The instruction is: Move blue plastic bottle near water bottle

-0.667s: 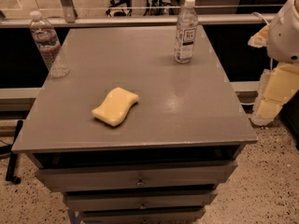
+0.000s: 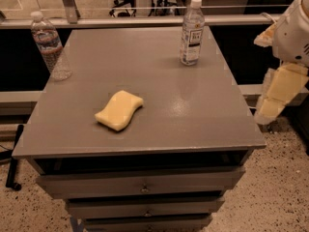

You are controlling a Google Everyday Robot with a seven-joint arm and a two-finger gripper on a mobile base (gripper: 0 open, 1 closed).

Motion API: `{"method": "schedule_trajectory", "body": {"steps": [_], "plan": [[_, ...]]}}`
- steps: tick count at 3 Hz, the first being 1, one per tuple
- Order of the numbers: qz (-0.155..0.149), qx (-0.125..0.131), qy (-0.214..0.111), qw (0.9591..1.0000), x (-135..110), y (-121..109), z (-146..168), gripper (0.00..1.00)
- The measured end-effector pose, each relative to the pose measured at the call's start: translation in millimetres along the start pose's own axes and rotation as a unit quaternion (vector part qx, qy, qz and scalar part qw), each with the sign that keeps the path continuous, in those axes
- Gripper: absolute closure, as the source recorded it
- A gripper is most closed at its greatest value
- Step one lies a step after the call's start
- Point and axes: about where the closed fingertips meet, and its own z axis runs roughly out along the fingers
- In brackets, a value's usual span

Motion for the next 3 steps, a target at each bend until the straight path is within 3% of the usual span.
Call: {"method": "schedule_trajectory", "body": {"steps": [1, 2, 3], "plan": [[0.033, 0.025, -0.088, 0.9952, -27.8, -61.6, 38.7, 0.0], [0.054, 0.06, -0.175, 0.9812, -67.8, -132.7, 78.5, 0.0], [0.081, 0.097, -0.259, 0.9574, -99.7, -201.2, 109.9, 0.0]]}}
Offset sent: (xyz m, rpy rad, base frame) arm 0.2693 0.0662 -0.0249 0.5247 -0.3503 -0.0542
